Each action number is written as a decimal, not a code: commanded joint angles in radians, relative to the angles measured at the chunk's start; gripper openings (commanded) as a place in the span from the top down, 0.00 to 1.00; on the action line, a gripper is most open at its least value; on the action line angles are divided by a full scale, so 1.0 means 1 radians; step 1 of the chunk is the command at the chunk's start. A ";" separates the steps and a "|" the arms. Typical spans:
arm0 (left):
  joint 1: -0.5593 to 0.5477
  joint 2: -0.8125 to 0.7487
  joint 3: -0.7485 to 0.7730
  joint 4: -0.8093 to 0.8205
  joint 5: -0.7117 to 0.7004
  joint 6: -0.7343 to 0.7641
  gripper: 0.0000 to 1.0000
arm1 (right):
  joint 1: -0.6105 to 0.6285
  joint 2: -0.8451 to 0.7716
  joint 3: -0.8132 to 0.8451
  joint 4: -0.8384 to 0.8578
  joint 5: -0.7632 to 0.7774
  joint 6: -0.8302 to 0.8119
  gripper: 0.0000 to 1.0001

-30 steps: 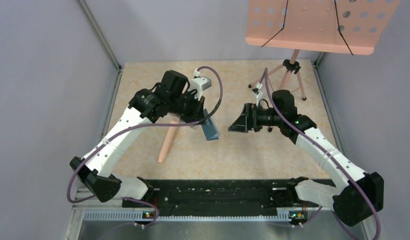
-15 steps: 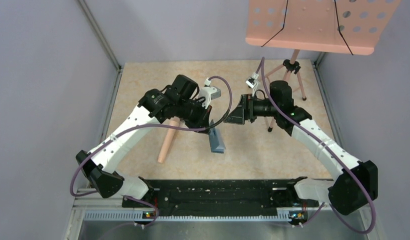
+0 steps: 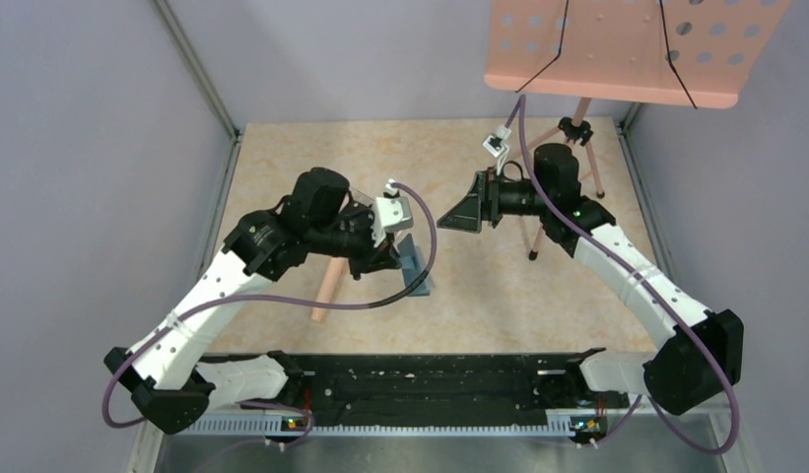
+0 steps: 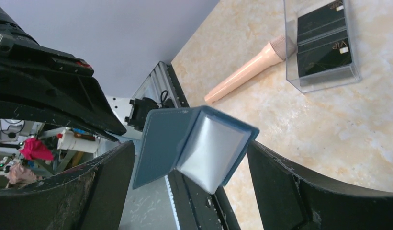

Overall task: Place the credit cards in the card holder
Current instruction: Open the card holder at the center of the board.

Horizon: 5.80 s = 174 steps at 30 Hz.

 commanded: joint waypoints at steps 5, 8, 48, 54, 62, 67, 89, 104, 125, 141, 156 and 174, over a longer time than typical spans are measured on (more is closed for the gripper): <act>0.001 -0.061 -0.062 0.067 0.190 0.266 1.00 | 0.033 0.040 0.014 0.219 -0.128 0.080 0.14; 0.001 -0.045 -0.059 0.057 0.226 0.283 1.00 | 0.072 0.057 -0.005 0.285 -0.145 0.122 0.14; 0.000 -0.024 -0.074 0.175 -0.041 0.133 1.00 | 0.260 0.039 -0.049 0.000 -0.102 -0.022 0.25; 0.001 -0.024 -0.077 0.205 -0.015 0.114 1.00 | 0.289 0.039 -0.019 -0.082 0.051 -0.105 0.27; 0.001 -0.022 -0.092 0.268 0.026 0.042 1.00 | 0.308 0.029 -0.004 -0.107 0.223 -0.097 0.57; 0.000 -0.016 -0.091 0.268 0.014 0.022 1.00 | 0.309 0.023 0.006 -0.122 0.324 -0.085 0.89; 0.064 -0.132 -0.224 0.358 -0.299 -0.392 0.01 | 0.185 -0.030 0.015 -0.289 0.057 -0.230 1.00; 0.169 -0.232 -0.535 0.910 0.299 -0.316 0.01 | 0.185 -0.016 0.119 -0.429 -0.157 -0.301 1.00; 0.169 -0.177 -0.518 0.915 0.357 -0.450 1.00 | 0.154 -0.076 0.032 -0.177 -0.057 -0.076 0.71; 0.170 -0.224 -0.633 1.259 0.302 -0.780 1.00 | 0.097 -0.131 -0.177 0.357 -0.137 0.262 0.44; 0.170 -0.233 -0.639 1.290 0.275 -0.810 1.00 | 0.132 -0.088 -0.215 0.483 -0.159 0.319 0.60; 0.170 -0.260 -0.552 0.827 -0.043 -0.673 0.07 | 0.135 -0.084 -0.128 0.219 -0.046 0.169 1.00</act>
